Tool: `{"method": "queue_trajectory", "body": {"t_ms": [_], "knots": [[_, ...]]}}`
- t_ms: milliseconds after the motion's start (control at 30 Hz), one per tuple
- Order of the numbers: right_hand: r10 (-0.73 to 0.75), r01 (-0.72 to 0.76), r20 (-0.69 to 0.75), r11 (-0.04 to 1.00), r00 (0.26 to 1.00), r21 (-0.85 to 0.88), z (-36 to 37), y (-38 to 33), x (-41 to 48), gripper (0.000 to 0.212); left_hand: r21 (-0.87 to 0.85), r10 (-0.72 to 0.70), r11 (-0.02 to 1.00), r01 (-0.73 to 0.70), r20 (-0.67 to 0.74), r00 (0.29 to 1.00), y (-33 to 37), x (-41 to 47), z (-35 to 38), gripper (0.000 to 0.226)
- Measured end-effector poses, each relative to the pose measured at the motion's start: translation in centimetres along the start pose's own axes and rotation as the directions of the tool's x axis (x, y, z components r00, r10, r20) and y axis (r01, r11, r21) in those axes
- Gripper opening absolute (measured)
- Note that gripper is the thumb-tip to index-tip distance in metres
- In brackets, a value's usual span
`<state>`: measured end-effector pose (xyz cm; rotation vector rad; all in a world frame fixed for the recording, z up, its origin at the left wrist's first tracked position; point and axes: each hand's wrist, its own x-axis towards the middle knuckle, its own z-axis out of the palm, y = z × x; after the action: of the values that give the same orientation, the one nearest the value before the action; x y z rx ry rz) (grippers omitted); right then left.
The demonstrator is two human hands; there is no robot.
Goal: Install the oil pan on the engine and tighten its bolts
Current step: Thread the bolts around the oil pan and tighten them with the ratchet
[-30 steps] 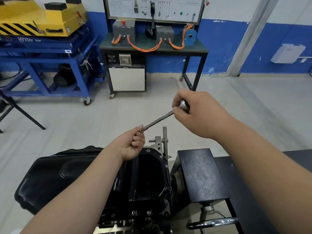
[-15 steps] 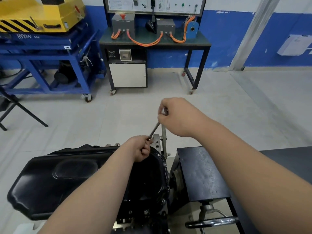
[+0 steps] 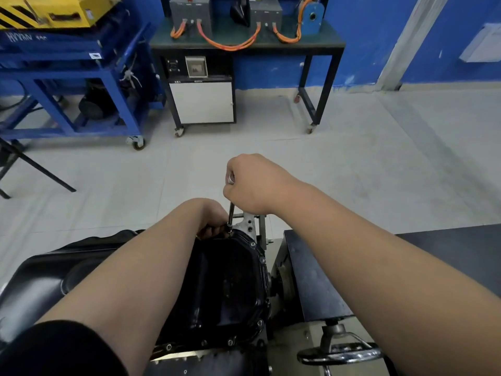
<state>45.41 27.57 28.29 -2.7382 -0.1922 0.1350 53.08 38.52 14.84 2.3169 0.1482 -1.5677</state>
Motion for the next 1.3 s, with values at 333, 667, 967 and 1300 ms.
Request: {"method": "queue_trajectory", "body": {"t_ms": [333, 667, 967, 1300], "knots": [[-0.054, 0.055, 0.031, 0.997, 0.998, -0.054, 0.5, -0.1, 0.2, 0.009, 0.017, 0.038, 0.999, -0.037, -0.081, 0.996, -0.4, 0.6, 0.3, 0.032], [-0.09, 0.111, 0.108, 0.973, 0.99, -0.203, 1.3, -0.8, -0.4, 0.013, 0.192, 0.243, 0.961, -0.199, -0.243, 0.939, -0.8, -0.3, 0.7, 0.016], [-0.127, 0.147, 0.09, 0.95, 0.988, -0.275, 1.0, -1.1, 0.1, 0.024, 0.193, 0.568, 0.771, -0.606, -0.639, 0.519, -4.9, -7.2, -0.3, 0.017], [-0.16, 0.184, 0.095, 0.916, 0.983, -0.356, 1.1, -2.0, -0.4, 0.026, 0.171, 0.63, 0.596, -0.784, -0.705, 0.325, -4.0, -6.0, 2.9, 0.034]]}}
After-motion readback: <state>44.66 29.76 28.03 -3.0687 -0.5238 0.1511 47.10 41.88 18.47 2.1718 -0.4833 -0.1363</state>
